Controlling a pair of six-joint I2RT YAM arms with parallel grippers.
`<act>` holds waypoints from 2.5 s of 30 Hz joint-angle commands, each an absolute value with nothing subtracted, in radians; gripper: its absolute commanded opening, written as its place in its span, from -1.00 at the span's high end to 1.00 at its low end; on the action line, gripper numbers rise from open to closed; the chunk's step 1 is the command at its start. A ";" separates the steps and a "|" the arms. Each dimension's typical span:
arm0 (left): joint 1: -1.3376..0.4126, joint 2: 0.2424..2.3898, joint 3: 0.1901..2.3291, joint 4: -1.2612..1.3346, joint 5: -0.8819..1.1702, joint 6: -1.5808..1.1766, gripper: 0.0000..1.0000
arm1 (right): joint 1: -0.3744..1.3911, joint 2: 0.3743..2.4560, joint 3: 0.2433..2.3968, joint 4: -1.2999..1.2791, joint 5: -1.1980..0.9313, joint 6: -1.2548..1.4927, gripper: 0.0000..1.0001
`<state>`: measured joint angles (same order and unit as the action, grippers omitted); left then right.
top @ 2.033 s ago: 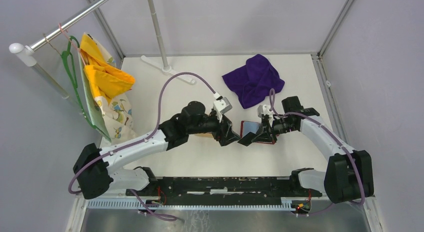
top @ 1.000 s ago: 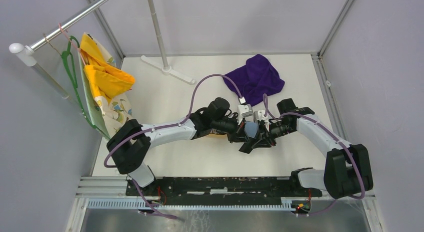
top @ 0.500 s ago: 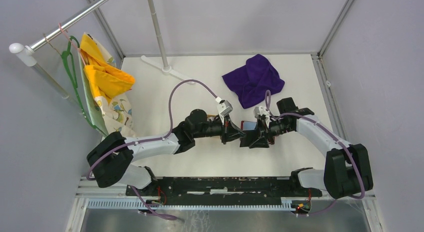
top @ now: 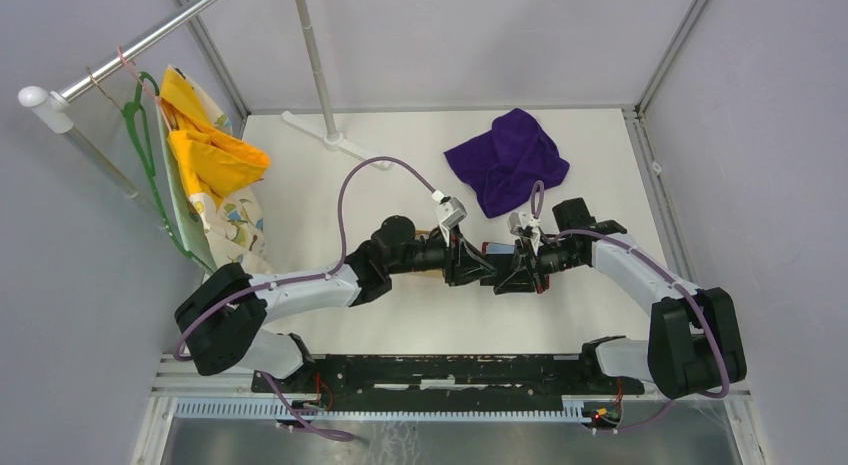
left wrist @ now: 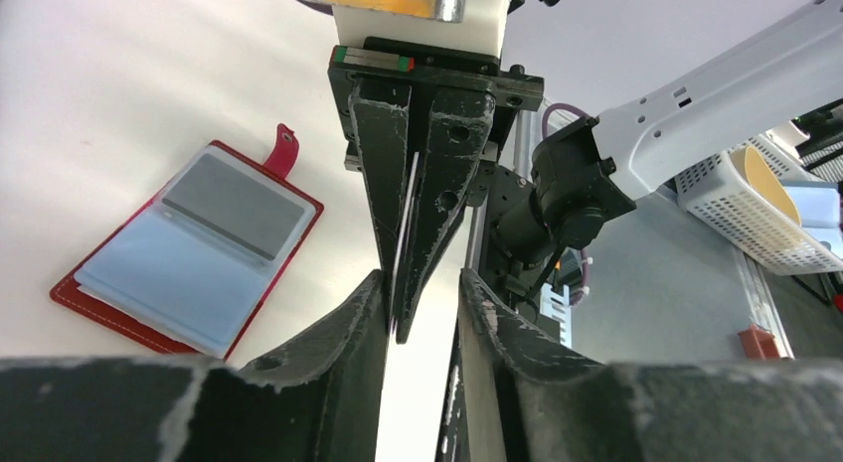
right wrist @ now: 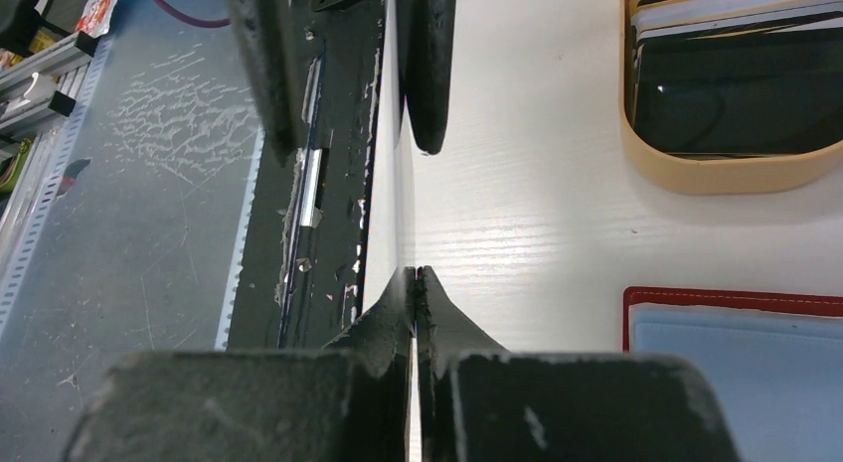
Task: Put the credit cards into the card holder
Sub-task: Insert the credit card into the card holder.
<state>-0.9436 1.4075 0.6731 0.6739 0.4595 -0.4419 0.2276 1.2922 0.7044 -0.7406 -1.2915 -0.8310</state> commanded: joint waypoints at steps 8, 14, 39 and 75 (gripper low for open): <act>-0.920 1.444 0.891 0.321 0.648 -0.271 0.15 | 0.234 1.278 0.716 -0.737 -1.276 -0.874 1.00; -0.919 1.472 0.955 0.241 0.655 -0.225 0.34 | 0.241 1.287 0.718 -0.749 -1.265 -0.894 1.00; -0.833 1.763 0.842 0.692 0.540 -0.766 0.96 | 0.033 1.008 0.538 -0.393 -0.522 -0.762 0.15; -0.833 2.023 1.048 0.608 0.372 -0.833 0.96 | 0.108 1.203 0.534 -0.363 -0.368 -0.708 0.33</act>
<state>-0.8314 2.0293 1.0225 0.6064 0.3931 -0.8188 0.1032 1.1965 0.5304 -0.3912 -0.3820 -0.7216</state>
